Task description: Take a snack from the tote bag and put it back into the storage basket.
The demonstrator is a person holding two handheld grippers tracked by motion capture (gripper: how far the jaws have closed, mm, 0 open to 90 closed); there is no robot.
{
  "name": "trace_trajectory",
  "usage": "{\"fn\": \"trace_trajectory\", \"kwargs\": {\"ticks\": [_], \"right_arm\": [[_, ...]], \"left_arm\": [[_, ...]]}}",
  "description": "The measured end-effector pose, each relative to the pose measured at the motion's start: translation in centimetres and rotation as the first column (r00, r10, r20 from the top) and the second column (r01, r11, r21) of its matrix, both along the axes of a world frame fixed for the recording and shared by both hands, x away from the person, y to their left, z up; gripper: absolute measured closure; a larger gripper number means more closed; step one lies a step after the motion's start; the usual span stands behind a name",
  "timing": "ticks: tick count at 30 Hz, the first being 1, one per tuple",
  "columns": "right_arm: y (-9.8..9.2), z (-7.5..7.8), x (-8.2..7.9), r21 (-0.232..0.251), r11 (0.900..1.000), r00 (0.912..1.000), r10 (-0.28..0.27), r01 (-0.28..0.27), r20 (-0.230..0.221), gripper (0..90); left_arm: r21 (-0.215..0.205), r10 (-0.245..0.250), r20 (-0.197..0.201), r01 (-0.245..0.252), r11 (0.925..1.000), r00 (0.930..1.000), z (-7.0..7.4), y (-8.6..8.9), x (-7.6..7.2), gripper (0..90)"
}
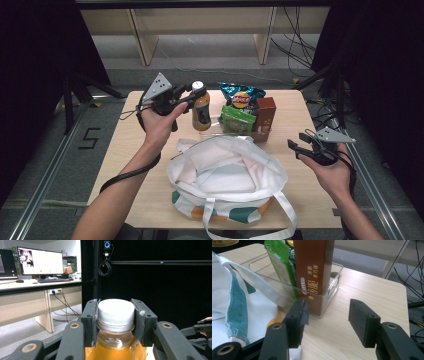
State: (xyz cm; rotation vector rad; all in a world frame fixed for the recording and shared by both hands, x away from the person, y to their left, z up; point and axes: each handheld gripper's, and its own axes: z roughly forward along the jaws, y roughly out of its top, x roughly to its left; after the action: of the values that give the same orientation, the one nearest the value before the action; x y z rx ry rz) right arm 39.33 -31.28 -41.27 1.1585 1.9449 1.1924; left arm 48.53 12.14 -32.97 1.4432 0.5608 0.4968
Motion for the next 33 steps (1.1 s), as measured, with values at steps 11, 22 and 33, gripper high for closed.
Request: {"fn": "trace_trajectory", "kwargs": {"ticks": [11, 22, 33], "right_arm": [[-0.2, 0.0, 0.0, -0.015, 1.000, 1.0000, 0.009, -0.009, 0.003, 48.5], [-0.3, 0.1, -0.1, -0.016, 1.000, 0.9997, 0.014, -0.015, -0.020, 48.5], [-0.3, 0.0, -0.1, -0.016, 1.000, 0.9999, 0.007, -0.007, -0.015, 48.5]], "left_arm": [[0.003, -0.003, -0.010, 0.004, 1.0000, 0.9999, -0.4, -0.3, 0.6, 58.6], [0.003, -0.003, -0.023, 0.003, 1.0000, 0.9997, -1.1, -0.8, 1.4, 58.5], [0.018, -0.001, -0.029, 0.002, 0.9998, 0.9996, -1.5, -1.0, 1.9, 58.5]]}}
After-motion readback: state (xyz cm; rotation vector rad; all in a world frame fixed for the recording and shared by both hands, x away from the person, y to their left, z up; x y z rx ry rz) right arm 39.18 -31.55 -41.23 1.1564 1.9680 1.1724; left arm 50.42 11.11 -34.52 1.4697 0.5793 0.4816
